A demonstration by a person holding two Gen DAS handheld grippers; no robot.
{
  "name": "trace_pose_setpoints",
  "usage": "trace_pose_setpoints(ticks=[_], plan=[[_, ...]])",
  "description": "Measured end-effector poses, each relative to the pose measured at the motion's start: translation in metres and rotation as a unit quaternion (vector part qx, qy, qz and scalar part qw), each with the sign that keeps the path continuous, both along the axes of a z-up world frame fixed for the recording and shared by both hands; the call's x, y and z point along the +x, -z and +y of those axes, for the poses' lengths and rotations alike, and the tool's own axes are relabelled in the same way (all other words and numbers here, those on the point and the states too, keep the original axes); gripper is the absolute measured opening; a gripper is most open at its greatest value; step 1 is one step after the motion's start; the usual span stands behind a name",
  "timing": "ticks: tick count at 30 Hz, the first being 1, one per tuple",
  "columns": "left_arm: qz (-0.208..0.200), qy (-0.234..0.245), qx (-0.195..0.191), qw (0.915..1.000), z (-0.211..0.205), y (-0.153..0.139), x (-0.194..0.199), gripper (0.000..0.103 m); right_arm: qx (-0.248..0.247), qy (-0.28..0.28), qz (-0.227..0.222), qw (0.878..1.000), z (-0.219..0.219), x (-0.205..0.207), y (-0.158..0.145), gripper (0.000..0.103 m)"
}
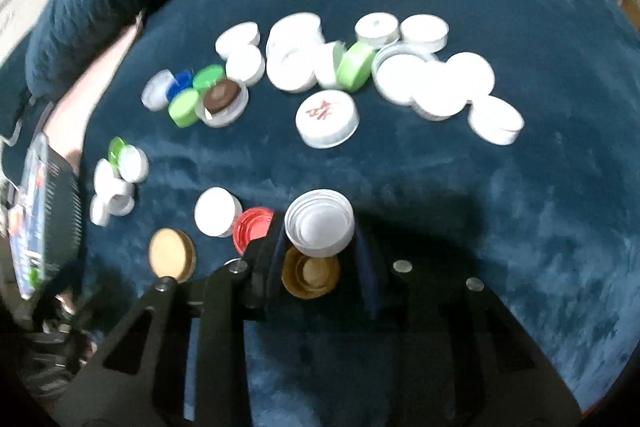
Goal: Organize objects
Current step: 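Hold the white cap in the right gripper while the left gripper grasps the tan cap, then carry both caps over the mesh basket and open both grippers to drop them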
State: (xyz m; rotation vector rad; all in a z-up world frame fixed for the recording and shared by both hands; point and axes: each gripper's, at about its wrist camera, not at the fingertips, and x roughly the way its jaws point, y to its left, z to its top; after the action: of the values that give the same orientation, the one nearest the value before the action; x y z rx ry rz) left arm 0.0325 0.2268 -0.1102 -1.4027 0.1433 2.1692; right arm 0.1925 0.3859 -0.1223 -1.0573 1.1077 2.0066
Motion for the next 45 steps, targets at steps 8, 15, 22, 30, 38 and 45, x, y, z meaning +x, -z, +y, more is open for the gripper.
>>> trace_pose_setpoints(ticks=[8,15,22,30,38,45], plan=[[0.017,0.065,-0.011,0.9977,0.05,0.025,0.01,0.094,-0.026,0.022,0.046,0.998,0.001,0.015,-0.019,0.033],[0.021,0.084,-0.002,0.9963,0.053,0.023,0.009,0.041,-0.028,0.011,0.036,0.999,0.005,0.006,-0.02,0.033],[0.037,0.05,0.029,0.9976,0.019,-0.013,0.005,0.041,-0.025,0.002,0.048,0.999,-0.007,-0.016,-0.034,0.033],[0.079,-0.028,0.068,0.9942,-0.069,-0.081,-0.027,0.041,-0.002,-0.06,0.093,0.994,-0.04,-0.088,-0.088,0.033],[0.111,-0.13,0.054,0.9838,-0.19,-0.128,-0.084,0.041,0.039,-0.192,0.139,0.971,-0.118,-0.196,-0.148,0.033],[0.071,-0.211,0.034,0.9743,-0.264,-0.101,-0.11,0.041,0.033,-0.261,0.139,0.955,-0.162,-0.264,-0.152,0.034]])
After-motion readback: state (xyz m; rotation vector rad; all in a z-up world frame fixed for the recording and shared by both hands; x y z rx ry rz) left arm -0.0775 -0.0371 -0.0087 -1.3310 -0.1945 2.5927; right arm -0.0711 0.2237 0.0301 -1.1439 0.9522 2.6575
